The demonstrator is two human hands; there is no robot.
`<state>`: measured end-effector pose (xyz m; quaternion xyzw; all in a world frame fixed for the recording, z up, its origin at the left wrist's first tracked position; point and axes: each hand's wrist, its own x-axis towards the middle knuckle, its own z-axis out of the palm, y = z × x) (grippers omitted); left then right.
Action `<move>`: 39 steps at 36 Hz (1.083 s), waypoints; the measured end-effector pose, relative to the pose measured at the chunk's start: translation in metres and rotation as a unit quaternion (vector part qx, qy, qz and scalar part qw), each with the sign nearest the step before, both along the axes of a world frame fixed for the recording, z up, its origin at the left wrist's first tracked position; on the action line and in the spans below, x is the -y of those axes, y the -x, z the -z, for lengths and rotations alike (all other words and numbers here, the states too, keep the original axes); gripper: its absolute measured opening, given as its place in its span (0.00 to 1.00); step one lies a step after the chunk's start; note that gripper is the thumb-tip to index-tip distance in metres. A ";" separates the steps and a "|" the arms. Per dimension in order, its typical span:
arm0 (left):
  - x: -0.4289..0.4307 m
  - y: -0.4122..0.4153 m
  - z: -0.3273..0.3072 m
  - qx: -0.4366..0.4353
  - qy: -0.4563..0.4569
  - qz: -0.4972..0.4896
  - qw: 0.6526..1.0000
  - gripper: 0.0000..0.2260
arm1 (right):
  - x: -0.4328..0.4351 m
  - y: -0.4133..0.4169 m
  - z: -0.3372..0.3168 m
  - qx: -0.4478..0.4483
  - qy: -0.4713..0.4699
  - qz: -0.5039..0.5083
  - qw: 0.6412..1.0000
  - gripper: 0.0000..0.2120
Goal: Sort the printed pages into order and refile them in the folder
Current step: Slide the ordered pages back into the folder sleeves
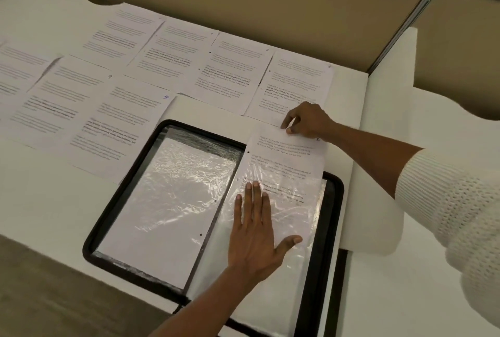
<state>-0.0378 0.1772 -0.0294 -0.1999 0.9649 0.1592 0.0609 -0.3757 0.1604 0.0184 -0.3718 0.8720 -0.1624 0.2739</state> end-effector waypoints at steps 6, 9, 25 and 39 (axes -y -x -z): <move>0.000 0.002 -0.003 -0.005 -0.014 0.004 1.000 0.51 | -0.008 -0.025 0.001 0.009 0.020 -0.011 1.000 0.09; 0.002 0.001 -0.001 -0.014 -0.016 0.015 1.000 0.51 | -0.013 -0.035 0.000 0.029 0.025 -0.008 0.999 0.09; 0.010 -0.001 -0.003 0.004 -0.026 0.051 0.998 0.52 | -0.035 -0.082 0.003 0.083 0.011 -0.004 0.996 0.10; 0.016 -0.002 0.004 0.025 -0.023 0.075 0.997 0.53 | -0.043 -0.115 0.014 0.086 0.036 0.072 0.993 0.19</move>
